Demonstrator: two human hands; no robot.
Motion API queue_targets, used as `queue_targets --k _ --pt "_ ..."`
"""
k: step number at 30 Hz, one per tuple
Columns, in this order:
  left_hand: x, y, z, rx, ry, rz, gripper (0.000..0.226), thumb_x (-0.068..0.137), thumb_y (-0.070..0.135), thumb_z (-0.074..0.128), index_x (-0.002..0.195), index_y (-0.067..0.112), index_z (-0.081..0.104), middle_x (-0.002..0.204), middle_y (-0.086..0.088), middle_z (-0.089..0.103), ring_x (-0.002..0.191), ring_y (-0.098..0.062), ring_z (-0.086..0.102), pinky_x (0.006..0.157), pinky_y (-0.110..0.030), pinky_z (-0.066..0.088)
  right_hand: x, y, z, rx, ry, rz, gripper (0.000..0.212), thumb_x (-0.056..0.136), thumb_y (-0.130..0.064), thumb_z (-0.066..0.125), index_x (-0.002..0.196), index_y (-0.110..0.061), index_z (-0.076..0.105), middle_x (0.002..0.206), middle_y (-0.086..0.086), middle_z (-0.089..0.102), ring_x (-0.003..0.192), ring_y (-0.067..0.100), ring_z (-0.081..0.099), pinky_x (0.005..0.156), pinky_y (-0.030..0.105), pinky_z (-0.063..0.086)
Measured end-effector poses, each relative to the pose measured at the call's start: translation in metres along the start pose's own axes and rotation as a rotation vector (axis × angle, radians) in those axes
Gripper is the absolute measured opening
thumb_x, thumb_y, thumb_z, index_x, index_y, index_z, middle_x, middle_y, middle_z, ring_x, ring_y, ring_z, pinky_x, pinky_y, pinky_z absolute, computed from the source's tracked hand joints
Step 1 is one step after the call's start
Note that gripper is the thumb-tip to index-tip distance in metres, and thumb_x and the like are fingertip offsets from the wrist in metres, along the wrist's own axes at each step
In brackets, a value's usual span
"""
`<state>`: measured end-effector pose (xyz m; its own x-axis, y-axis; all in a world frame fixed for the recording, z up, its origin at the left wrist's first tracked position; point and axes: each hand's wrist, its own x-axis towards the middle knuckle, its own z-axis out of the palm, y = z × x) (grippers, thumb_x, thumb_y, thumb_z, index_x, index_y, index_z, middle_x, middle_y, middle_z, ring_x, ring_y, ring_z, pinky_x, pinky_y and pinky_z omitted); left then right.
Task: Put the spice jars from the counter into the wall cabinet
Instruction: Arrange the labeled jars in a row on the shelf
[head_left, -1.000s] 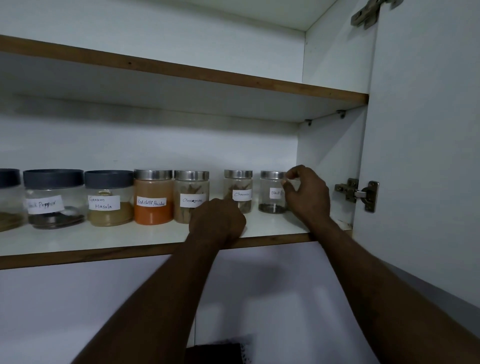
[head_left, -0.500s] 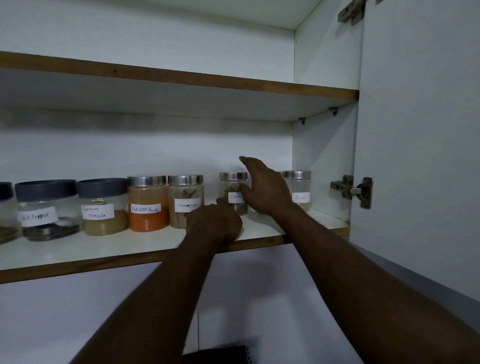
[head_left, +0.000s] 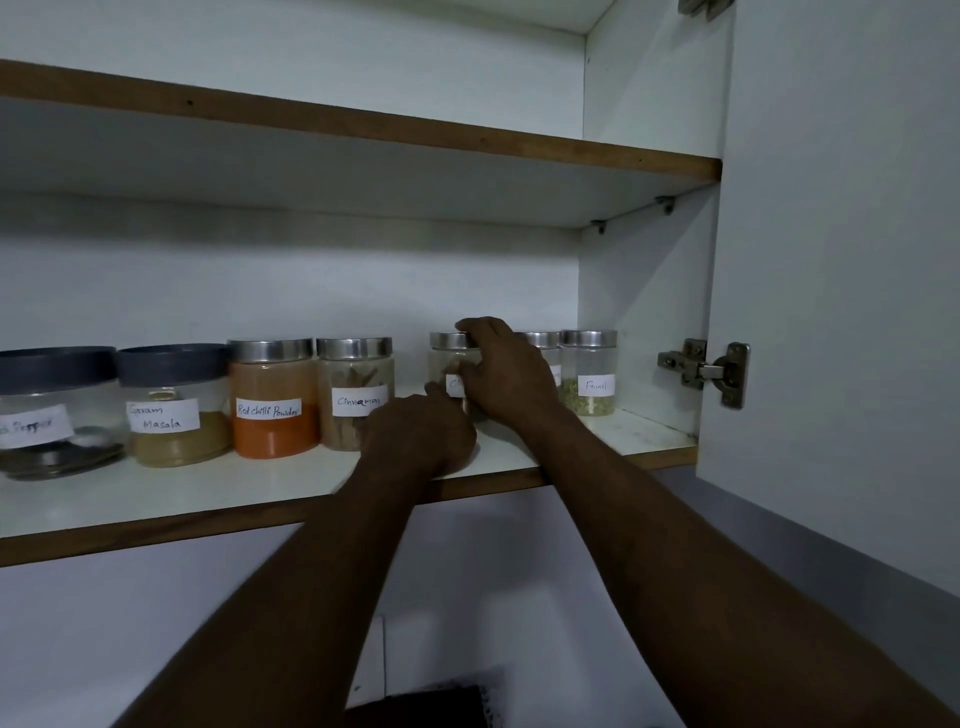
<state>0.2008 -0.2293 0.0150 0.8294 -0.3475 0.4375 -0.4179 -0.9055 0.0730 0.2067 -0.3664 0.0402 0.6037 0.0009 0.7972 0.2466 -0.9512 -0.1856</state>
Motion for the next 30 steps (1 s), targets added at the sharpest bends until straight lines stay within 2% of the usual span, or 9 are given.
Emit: queue_targets --k 7,12,14,17,19,21,25,30 --pt "-0.003 -0.002 -0.002 -0.028 0.019 0.038 0.051 0.100 0.042 0.043 0.136 0.006 0.045 0.122 -0.015 0.066 0.110 -0.035 0.064 0.093 -0.050 0.052 -0.001 0.002 -0.003 -0.020 0.108 0.024 0.039 0.093 -0.024 0.061 0.131 -0.021 0.060 0.132 0.002 0.063 0.109 0.026 0.064 0.086 0.041 0.054" --pt "-0.004 -0.002 -0.003 -0.070 0.007 0.023 0.048 0.099 0.042 0.046 0.133 0.008 0.047 0.122 -0.014 0.065 0.110 -0.033 0.064 0.094 -0.050 0.052 -0.006 0.000 -0.005 0.027 0.101 0.020 0.049 0.093 -0.026 0.064 0.141 -0.020 0.055 0.142 0.003 0.058 0.121 0.025 0.061 0.096 0.040 0.052" --pt "-0.005 -0.002 -0.005 -0.077 0.003 0.004 0.049 0.097 0.043 0.049 0.132 0.009 0.047 0.122 -0.013 0.065 0.110 -0.032 0.063 0.095 -0.050 0.052 -0.008 0.001 -0.009 0.068 0.190 0.034 0.052 0.094 -0.030 0.064 0.144 -0.021 0.052 0.147 0.002 0.055 0.121 0.022 0.061 0.096 0.039 0.051" --pt "-0.006 0.000 -0.007 -0.071 -0.004 -0.019 0.052 0.094 0.043 0.052 0.134 0.009 0.047 0.123 -0.013 0.064 0.112 -0.033 0.062 0.096 -0.051 0.051 -0.010 0.010 -0.018 0.099 0.342 0.218 0.053 0.095 -0.027 0.064 0.145 -0.024 0.050 0.150 -0.001 0.052 0.119 0.021 0.062 0.096 0.035 0.049" --pt "-0.007 0.000 -0.008 -0.064 -0.012 -0.022 0.053 0.094 0.043 0.052 0.135 0.009 0.046 0.124 -0.013 0.064 0.113 -0.033 0.062 0.095 -0.049 0.051 -0.011 0.018 -0.022 0.087 0.321 0.344 0.058 0.090 -0.018 0.066 0.146 -0.023 0.051 0.150 -0.001 0.051 0.121 0.022 0.061 0.098 0.036 0.049" --pt "-0.007 0.000 -0.007 -0.064 -0.014 -0.020 0.054 0.094 0.044 0.053 0.135 0.010 0.046 0.124 -0.012 0.064 0.113 -0.032 0.062 0.094 -0.047 0.051 -0.013 0.021 -0.021 0.084 0.266 0.389 0.061 0.085 -0.014 0.068 0.143 -0.021 0.054 0.148 0.000 0.054 0.123 0.023 0.060 0.100 0.037 0.050" --pt "-0.007 -0.001 -0.006 -0.048 0.001 -0.011 0.054 0.093 0.044 0.054 0.135 0.011 0.046 0.124 -0.012 0.065 0.113 -0.032 0.062 0.090 -0.044 0.049 -0.012 0.022 -0.018 0.061 0.197 0.361 0.061 0.081 -0.009 0.070 0.139 -0.019 0.058 0.147 0.002 0.054 0.123 0.025 0.059 0.099 0.035 0.048" --pt "-0.008 -0.001 -0.007 -0.078 -0.011 -0.005 0.051 0.095 0.043 0.052 0.136 0.012 0.046 0.126 -0.011 0.064 0.114 -0.032 0.061 0.096 -0.047 0.051 -0.010 0.027 -0.015 0.050 0.179 0.357 0.062 0.080 -0.005 0.071 0.139 -0.019 0.058 0.147 0.003 0.054 0.122 0.026 0.059 0.099 0.037 0.049"
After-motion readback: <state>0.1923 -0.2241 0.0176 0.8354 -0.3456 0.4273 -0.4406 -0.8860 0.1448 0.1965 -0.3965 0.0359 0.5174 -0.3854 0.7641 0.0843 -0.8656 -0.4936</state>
